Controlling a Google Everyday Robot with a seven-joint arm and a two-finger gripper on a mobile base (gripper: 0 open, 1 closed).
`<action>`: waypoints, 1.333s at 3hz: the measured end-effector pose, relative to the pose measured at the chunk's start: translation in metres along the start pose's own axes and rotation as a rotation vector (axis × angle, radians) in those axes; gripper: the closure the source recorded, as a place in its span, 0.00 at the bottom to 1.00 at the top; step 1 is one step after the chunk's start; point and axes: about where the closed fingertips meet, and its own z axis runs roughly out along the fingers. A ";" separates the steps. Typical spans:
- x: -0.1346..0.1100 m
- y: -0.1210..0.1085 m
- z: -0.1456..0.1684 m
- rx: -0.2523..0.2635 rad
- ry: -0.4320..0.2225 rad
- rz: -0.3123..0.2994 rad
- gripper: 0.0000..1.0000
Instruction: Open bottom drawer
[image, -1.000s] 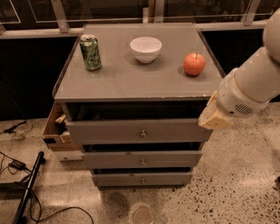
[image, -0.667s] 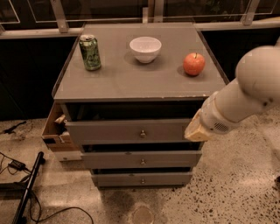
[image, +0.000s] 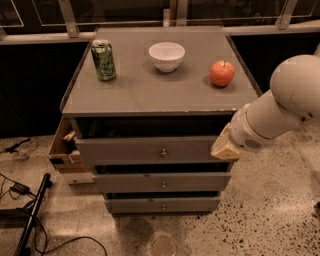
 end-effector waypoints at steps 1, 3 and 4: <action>0.020 0.006 0.028 -0.006 0.017 0.012 1.00; 0.113 0.017 0.170 -0.033 -0.062 0.100 1.00; 0.147 0.020 0.234 -0.070 -0.136 0.142 1.00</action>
Offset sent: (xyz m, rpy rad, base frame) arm 0.0021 -0.0514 -0.2344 0.0627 0.0479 -0.0949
